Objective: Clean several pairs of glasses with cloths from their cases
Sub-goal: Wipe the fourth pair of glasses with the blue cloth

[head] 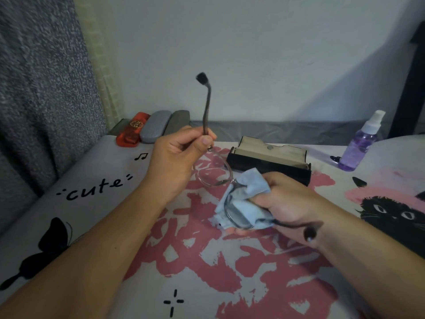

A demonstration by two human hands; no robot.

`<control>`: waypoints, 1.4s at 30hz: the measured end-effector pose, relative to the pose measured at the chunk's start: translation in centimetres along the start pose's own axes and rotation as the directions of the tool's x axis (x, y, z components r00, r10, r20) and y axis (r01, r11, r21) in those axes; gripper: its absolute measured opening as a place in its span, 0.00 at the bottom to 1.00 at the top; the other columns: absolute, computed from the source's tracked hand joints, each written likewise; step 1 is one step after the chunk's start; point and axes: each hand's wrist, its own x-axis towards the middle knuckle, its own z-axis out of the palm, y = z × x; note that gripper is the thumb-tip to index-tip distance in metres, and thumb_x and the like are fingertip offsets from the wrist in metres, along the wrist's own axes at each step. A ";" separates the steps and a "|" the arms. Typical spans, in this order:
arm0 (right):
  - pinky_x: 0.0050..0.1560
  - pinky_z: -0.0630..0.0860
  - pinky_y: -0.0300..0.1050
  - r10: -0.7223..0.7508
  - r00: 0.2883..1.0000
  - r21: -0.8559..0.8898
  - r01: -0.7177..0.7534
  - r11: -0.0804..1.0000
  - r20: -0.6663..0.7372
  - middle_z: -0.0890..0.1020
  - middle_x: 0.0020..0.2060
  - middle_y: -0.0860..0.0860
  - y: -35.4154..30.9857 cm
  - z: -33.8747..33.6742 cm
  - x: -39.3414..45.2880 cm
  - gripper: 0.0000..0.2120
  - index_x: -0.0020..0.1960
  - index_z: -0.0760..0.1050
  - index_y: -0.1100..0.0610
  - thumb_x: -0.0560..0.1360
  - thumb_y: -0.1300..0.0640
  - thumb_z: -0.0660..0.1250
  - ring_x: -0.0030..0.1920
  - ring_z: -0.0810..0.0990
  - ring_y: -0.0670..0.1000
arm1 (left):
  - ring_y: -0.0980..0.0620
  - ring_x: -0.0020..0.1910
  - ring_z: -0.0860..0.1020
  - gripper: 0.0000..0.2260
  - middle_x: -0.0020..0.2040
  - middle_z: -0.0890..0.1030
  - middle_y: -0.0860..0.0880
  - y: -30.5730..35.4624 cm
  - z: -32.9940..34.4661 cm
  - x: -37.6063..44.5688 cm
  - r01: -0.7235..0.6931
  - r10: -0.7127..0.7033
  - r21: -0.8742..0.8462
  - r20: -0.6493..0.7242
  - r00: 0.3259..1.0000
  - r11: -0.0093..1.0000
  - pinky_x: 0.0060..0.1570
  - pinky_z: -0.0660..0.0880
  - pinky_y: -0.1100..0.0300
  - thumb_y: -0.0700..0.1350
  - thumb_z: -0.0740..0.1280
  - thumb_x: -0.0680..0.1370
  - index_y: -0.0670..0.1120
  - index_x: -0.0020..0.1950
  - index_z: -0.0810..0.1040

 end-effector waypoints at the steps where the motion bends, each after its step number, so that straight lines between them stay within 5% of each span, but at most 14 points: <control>1: 0.23 0.71 0.33 0.000 1.000 -0.025 0.000 1.000 -0.019 0.80 0.23 0.47 -0.2 0.0 -0.2 0.17 0.37 0.80 0.60 0.81 0.68 0.61 0.22 0.78 0.42 | 0.58 0.48 0.81 0.05 0.46 0.83 0.50 0.0 -0.4 0.0 -0.006 0.006 0.024 -0.009 1.000 1.000 0.54 0.76 0.64 0.42 0.69 0.79 0.48 0.51 0.84; 3: 0.27 0.73 0.35 0.008 1.000 -0.046 -0.007 0.999 0.017 0.81 0.25 0.51 -0.1 -0.2 -0.1 0.22 0.31 0.82 0.58 0.82 0.66 0.62 0.24 0.79 0.45 | 0.59 0.48 0.81 0.06 0.47 0.83 0.48 0.1 -1.2 0.0 -0.029 0.032 0.073 -0.043 0.999 0.997 0.54 0.76 0.65 0.41 0.68 0.80 0.49 0.52 0.84; 6: 0.41 0.78 0.42 0.052 0.991 0.002 -0.053 0.999 0.127 0.86 0.42 0.61 0.2 -0.7 -0.1 0.09 0.50 0.83 0.67 0.81 0.65 0.64 0.40 0.84 0.52 | 0.58 0.48 0.81 0.07 0.47 0.83 0.47 0.0 -2.0 0.5 -0.054 0.062 0.073 -0.108 0.992 0.996 0.54 0.76 0.65 0.41 0.68 0.80 0.51 0.52 0.83; 9: 0.37 0.78 0.37 0.176 0.956 -0.033 -0.173 0.984 0.235 0.86 0.44 0.58 0.1 -0.7 -0.3 0.08 0.56 0.79 0.69 0.80 0.68 0.65 0.40 0.85 0.50 | 0.55 0.48 0.81 0.05 0.47 0.82 0.46 0.0 -1.5 0.3 -0.063 0.065 0.049 -0.047 0.997 0.997 0.55 0.77 0.62 0.44 0.68 0.79 0.50 0.51 0.84; 11: 0.36 0.76 0.37 0.205 0.935 -0.098 -0.184 0.978 0.288 0.85 0.37 0.53 0.0 -0.3 -0.3 0.11 0.43 0.84 0.61 0.79 0.69 0.66 0.35 0.83 0.47 | 0.55 0.48 0.80 0.05 0.46 0.82 0.47 0.1 -0.9 0.2 -0.073 0.073 0.041 -0.005 0.997 0.996 0.55 0.77 0.61 0.42 0.68 0.79 0.49 0.52 0.84; 13: 0.35 0.73 0.36 0.203 0.935 -0.149 -0.165 0.975 0.290 0.81 0.29 0.47 -0.2 0.2 -0.2 0.25 0.26 0.81 0.50 0.78 0.69 0.67 0.30 0.79 0.43 | 0.57 0.48 0.80 0.06 0.46 0.82 0.49 0.1 -0.6 0.2 -0.065 0.065 0.028 0.011 0.998 0.997 0.54 0.76 0.63 0.41 0.68 0.79 0.48 0.52 0.84; 16: 0.34 0.75 0.38 0.149 0.957 -0.156 -0.112 0.981 0.250 0.82 0.31 0.50 -0.2 0.6 -0.1 0.23 0.25 0.81 0.50 0.76 0.67 0.70 0.30 0.80 0.46 | 0.56 0.47 0.80 0.05 0.45 0.81 0.50 -0.1 -0.3 0.2 -0.036 0.036 -0.001 0.019 0.999 0.999 0.54 0.76 0.62 0.42 0.69 0.79 0.48 0.51 0.84; 19: 0.41 0.80 0.43 0.056 0.988 -0.158 -0.032 0.987 0.147 0.86 0.40 0.55 -0.4 1.3 -0.2 0.02 0.43 0.85 0.58 0.73 0.64 0.75 0.39 0.86 0.51 | 0.54 0.47 0.80 0.05 0.45 0.81 0.48 -0.1 0.9 -0.2 -0.024 0.026 -0.037 0.054 0.998 0.999 0.54 0.77 0.60 0.41 0.69 0.79 0.47 0.50 0.84; 23: 0.42 0.79 0.36 -0.033 0.998 -0.177 0.043 0.983 0.057 0.87 0.40 0.51 -0.4 1.2 -0.6 0.09 0.41 0.84 0.54 0.76 0.66 0.72 0.42 0.86 0.48 | 0.56 0.47 0.80 0.04 0.45 0.82 0.49 0.2 1.3 -0.1 -0.029 0.030 -0.036 0.048 0.998 0.999 0.53 0.75 0.63 0.42 0.68 0.78 0.47 0.50 0.84; 28: 0.23 0.70 0.34 0.032 0.994 0.003 -0.032 0.999 -0.104 0.81 0.31 0.55 -1.4 0.3 -0.6 0.09 0.46 0.81 0.69 0.80 0.66 0.64 0.23 0.77 0.45 | 0.57 0.47 0.81 0.06 0.46 0.83 0.47 0.3 -0.5 -0.2 -0.069 0.074 0.072 -0.068 0.995 0.995 0.53 0.76 0.65 0.41 0.68 0.80 0.51 0.52 0.83; 33: 0.43 0.83 0.46 -0.003 0.918 0.278 0.124 0.953 -0.397 0.87 0.41 0.58 -1.9 -2.1 -0.4 0.11 0.49 0.80 0.63 0.83 0.61 0.60 0.40 0.87 0.53 | 0.55 0.50 0.81 0.07 0.50 0.83 0.44 0.1 -2.0 0.4 -0.114 0.181 0.189 -0.391 0.903 0.975 0.55 0.78 0.60 0.42 0.67 0.82 0.50 0.55 0.83; 36: 0.31 0.74 0.41 -0.183 0.837 -0.100 0.153 0.983 -0.516 0.85 0.33 0.57 -2.0 -3.6 -0.7 0.14 0.42 0.80 0.63 0.83 0.59 0.64 0.31 0.82 0.49 | 0.48 0.53 0.82 0.06 0.52 0.82 0.41 -0.4 -3.1 0.9 -0.145 0.264 0.270 -0.480 0.836 0.952 0.58 0.79 0.51 0.43 0.66 0.83 0.51 0.55 0.81; 39: 0.28 0.65 0.38 -0.174 0.962 -0.393 0.079 0.916 -0.212 0.73 0.30 0.62 -1.4 -2.3 -0.5 0.14 0.37 0.68 0.68 0.81 0.67 0.57 0.29 0.73 0.51 | 0.47 0.53 0.80 0.06 0.53 0.80 0.41 -0.6 -2.9 0.8 -0.189 0.351 0.369 -0.443 0.825 0.910 0.58 0.78 0.49 0.43 0.64 0.83 0.54 0.54 0.78; 42: 0.42 0.75 0.35 -0.170 0.981 -0.667 0.064 0.742 -0.094 0.83 0.41 0.43 -0.4 -1.2 -0.3 0.09 0.49 0.79 0.47 0.79 0.61 0.66 0.40 0.80 0.42 | 0.44 0.53 0.79 0.07 0.52 0.79 0.41 -0.6 -2.7 0.8 -0.238 0.424 0.440 -0.395 0.815 0.866 0.57 0.77 0.44 0.45 0.61 0.84 0.58 0.55 0.73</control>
